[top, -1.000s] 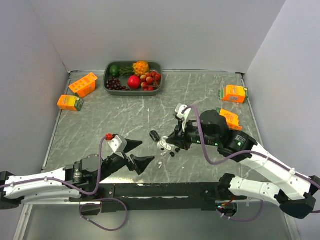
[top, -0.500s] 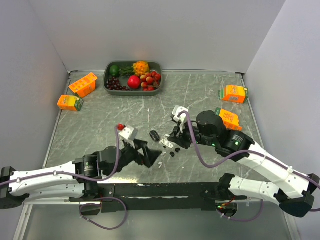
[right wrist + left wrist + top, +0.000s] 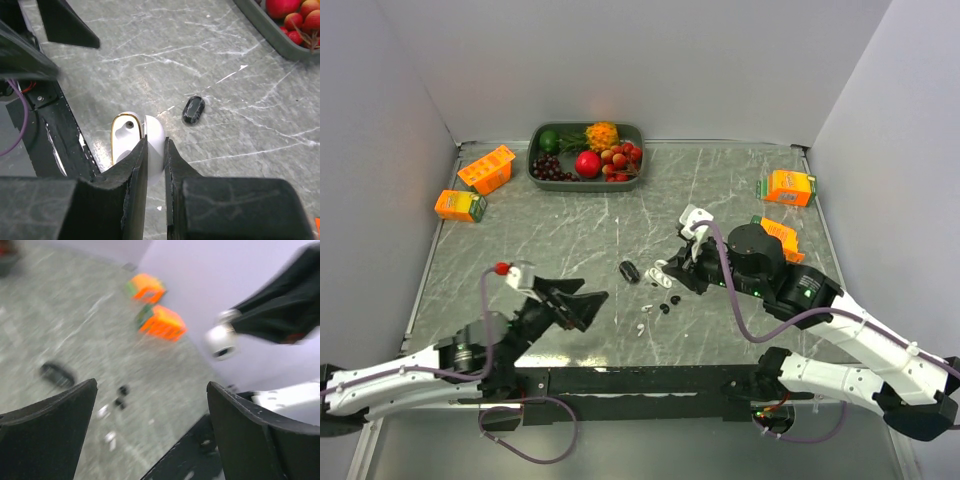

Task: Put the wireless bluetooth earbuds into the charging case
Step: Adjust the charging case.

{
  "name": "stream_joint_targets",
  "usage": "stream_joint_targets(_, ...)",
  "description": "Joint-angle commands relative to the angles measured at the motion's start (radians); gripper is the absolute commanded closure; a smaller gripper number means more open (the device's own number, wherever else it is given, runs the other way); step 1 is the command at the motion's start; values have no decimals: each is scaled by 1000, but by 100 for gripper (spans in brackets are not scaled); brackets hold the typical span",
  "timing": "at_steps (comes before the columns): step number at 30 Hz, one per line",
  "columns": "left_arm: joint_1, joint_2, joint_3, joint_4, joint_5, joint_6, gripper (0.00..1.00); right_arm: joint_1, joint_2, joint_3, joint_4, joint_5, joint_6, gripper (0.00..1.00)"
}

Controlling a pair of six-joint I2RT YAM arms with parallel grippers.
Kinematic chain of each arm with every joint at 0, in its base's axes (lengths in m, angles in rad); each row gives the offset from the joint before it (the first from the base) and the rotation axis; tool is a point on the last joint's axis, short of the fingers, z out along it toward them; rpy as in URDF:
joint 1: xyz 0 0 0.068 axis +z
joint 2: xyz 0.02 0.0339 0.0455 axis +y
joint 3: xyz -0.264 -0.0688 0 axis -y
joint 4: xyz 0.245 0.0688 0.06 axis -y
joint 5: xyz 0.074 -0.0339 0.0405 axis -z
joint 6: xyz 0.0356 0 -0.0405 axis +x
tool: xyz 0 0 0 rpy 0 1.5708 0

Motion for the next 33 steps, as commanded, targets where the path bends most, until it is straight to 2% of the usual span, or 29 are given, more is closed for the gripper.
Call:
stream_joint_targets(1, 38, -62, 33, 182, 379, 152, 4, 1, -38, 33, 23, 13, -5, 100)
stream_joint_targets(4, 40, 45, 108, 131, 544, 248, 4, 2, -6, 62, 12, -42, -14, 100)
stream_joint_targets(6, 52, 173, 132, 94, 721, 329, 1, 1, 20, 74, 0, -87, -19, 100)
stream_joint_targets(8, 85, 315, 161, 64, 826, 405, 5, 2, 35, 88, -5, -105, -25, 100)
stream_joint_targets(9, 110, 346, 158, 83, 892, 473, 12, 2, 41, 89, -3, -113, -26, 100)
stream_joint_targets(10, 144, 366, 120, 124, 955, 494, 14, 2, 44, 94, -3, -124, -28, 100)
stream_joint_targets(11, 244, 389, 97, 170, 1089, 492, 16, 2, 44, 94, -5, -127, -26, 100)
stream_joint_targets(12, 301, 389, 72, 300, 1140, 464, 20, 2, 43, 96, -6, -127, -26, 100)
stream_joint_targets(13, 354, 389, 26, 362, 1176, 427, 19, 2, 40, 93, -6, -139, -25, 100)
stream_joint_targets(14, 427, 386, 14, 408, 1200, 399, 19, 2, 38, 90, -6, -142, -20, 100)
stream_joint_targets(16, 461, 389, 23, 458, 1222, 374, 18, 2, 41, 82, -11, -162, -11, 100)
stream_joint_targets(20, 463, 444, 61, 441, 1245, 406, 21, 4, 64, 57, -6, -226, -3, 100)
stream_joint_targets(25, 463, 432, -9, 664, 1337, 390, 30, 4, 75, 22, 23, -228, -2, 100)
stream_joint_targets(33, 463, 470, -14, 719, 1353, 385, 37, 2, 100, 8, 74, -253, 12, 100)
